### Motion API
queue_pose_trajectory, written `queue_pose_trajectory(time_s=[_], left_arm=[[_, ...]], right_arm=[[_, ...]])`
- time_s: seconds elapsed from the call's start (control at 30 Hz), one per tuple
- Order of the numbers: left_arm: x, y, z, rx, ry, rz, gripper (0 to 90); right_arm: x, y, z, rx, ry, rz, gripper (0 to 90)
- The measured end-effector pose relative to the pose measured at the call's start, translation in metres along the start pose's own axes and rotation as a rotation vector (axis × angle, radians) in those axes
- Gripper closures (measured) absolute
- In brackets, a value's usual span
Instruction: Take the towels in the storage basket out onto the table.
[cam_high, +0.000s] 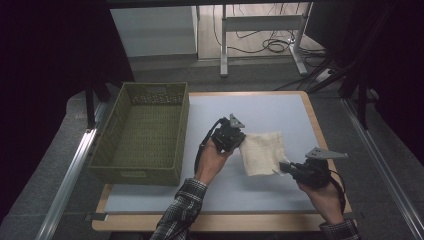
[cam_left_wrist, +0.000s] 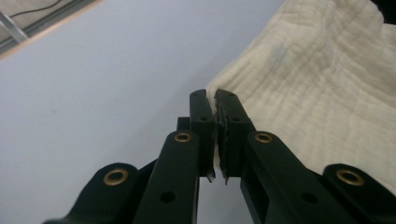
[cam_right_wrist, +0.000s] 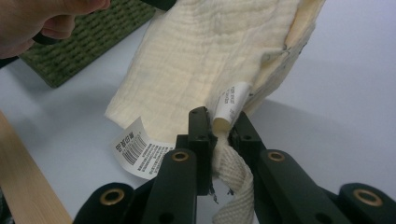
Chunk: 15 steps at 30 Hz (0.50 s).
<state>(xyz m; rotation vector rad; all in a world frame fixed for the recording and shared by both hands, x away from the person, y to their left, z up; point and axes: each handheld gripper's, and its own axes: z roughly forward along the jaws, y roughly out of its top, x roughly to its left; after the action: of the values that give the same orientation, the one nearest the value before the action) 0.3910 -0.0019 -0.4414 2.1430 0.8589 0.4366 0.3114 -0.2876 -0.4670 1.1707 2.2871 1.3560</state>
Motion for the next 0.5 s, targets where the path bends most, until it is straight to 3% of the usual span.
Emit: queue_pose_trajectory(time_s=[0.5], left_arm=[[0.03, 0.015, -0.052, 0.005, 0.091, 0.015, 86.3]], right_arm=[[0.026, 0.04, 0.023, -0.047, 0.047, -0.041, 81.7]])
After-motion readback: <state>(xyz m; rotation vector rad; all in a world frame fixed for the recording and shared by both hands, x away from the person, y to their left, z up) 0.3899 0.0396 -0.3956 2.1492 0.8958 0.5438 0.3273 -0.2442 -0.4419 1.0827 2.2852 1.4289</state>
